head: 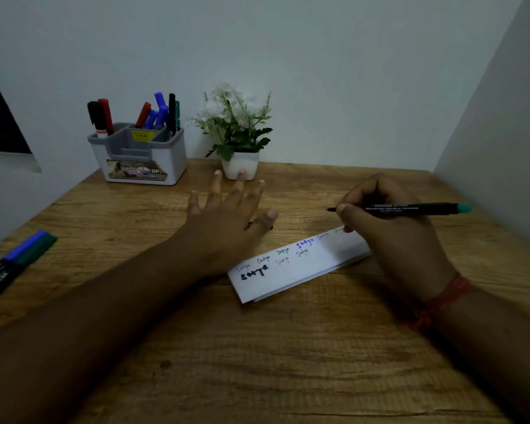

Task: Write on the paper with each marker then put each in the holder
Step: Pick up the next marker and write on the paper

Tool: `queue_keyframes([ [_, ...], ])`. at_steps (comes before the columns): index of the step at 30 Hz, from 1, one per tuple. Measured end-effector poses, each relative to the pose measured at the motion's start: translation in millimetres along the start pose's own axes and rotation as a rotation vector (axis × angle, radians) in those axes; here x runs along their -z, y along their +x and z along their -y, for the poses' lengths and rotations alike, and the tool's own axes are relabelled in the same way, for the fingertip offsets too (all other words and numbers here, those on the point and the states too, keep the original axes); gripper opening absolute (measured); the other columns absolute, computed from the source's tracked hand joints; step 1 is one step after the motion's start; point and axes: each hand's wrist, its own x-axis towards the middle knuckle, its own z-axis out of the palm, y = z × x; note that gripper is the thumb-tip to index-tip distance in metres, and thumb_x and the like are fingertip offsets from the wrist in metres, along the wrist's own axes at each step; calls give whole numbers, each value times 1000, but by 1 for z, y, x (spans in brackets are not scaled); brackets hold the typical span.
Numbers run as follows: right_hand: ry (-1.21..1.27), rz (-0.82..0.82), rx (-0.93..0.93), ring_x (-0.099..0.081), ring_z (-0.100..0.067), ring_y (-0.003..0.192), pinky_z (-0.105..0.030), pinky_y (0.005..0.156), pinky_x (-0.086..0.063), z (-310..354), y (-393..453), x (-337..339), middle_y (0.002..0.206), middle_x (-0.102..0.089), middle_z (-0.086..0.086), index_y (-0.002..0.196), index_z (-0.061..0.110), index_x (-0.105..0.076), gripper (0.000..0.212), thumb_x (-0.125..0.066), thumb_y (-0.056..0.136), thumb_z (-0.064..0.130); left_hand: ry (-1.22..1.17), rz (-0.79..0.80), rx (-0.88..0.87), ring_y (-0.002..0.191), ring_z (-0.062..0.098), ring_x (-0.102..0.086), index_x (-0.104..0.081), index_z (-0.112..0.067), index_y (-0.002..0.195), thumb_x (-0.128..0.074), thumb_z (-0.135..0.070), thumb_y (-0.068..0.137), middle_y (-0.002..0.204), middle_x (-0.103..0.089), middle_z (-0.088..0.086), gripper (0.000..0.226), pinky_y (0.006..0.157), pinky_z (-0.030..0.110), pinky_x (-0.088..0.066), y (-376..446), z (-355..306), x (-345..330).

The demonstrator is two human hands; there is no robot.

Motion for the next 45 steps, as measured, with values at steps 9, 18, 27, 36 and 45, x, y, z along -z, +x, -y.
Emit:
queue_keyframes([
  [9, 29, 111, 18, -72, -15, 88, -27, 76, -58, -4, -1, -1, 96, -73, 4, 88, 23, -67, 11, -74, 87, 15, -27, 150, -97, 146, 18, 26, -29, -44, 150, -37, -60, 96, 164, 10, -11, 56, 118, 54, 10, -2, 17, 26],
  [18, 38, 200, 23, -71, -5, 98, -30, 87, -54, -4, -5, -1, 104, -75, 10, 96, 34, -76, 17, -71, 92, 19, -48, -19, -155, 132, 16, -35, -63, -36, 110, -62, -39, 93, 133, -51, -10, 18, 111, 48, -30, 0, 9, 24],
  [27, 212, 240, -14, -77, -16, 88, -30, 85, -62, -1, -4, -2, 93, -79, -3, 91, 20, -76, 11, -69, 92, 10, -517, -119, -166, 98, -7, -54, -66, -40, 99, -69, -24, 90, 98, -62, -24, 19, 74, 18, -40, -12, -4, 34],
  [36, 322, 257, 48, -75, -26, 89, -42, 86, -60, -6, -2, -3, 98, -77, -10, 90, 21, -75, 14, -69, 82, 30, -570, -141, -255, 101, -6, -56, -63, -43, 100, -69, -23, 89, 102, -62, -27, 24, 75, 7, -41, -17, -15, 34],
  [45, 316, 292, 12, -74, -17, 79, -26, 77, -61, -3, -4, -4, 96, -78, -4, 91, 5, -64, 5, -68, 91, 2, -553, -131, -315, 97, -2, -59, -66, -38, 98, -70, -21, 89, 101, -63, -25, 20, 76, 5, -40, -20, -19, 35],
])
